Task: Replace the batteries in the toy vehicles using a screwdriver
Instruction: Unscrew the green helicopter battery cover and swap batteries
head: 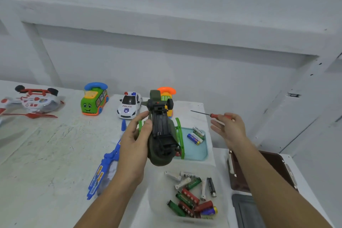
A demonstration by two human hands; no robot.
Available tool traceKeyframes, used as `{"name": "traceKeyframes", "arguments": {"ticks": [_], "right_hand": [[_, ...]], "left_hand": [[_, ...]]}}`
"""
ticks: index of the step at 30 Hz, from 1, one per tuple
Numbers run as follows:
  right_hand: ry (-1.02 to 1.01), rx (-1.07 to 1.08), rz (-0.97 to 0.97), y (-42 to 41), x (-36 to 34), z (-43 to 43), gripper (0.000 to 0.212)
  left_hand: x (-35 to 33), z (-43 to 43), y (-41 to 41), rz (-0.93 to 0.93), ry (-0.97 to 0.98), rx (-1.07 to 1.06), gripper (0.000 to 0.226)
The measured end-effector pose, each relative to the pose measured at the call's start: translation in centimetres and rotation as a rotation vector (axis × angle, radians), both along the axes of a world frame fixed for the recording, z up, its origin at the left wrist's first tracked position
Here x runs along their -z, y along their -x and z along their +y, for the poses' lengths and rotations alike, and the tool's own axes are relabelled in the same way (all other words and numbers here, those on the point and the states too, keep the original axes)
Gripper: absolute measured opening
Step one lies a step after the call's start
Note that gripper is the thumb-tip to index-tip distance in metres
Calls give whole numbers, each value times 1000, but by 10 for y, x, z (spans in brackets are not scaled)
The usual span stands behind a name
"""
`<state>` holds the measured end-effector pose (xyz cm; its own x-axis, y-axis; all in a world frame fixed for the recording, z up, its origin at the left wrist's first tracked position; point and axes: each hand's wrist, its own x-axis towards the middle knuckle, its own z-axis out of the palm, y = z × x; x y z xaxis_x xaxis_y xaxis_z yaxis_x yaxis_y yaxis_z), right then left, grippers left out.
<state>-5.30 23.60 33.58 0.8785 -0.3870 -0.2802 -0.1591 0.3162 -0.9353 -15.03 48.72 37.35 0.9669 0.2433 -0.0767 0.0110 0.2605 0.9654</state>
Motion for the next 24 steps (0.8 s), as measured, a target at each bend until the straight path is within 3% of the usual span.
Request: {"name": "traceKeyframes", "arguments": {"ticks": [5, 17, 24], "right_hand": [[429, -89, 46, -24, 17, 7, 26], [771, -509, 74, -52, 37, -4, 13], [1021, -518, -44, -53, 39, -18, 7]], "left_hand": [[6, 1, -13, 33, 67, 15, 24], [10, -10, -26, 36, 54, -13, 22], [9, -14, -26, 11, 21, -84, 24]]}}
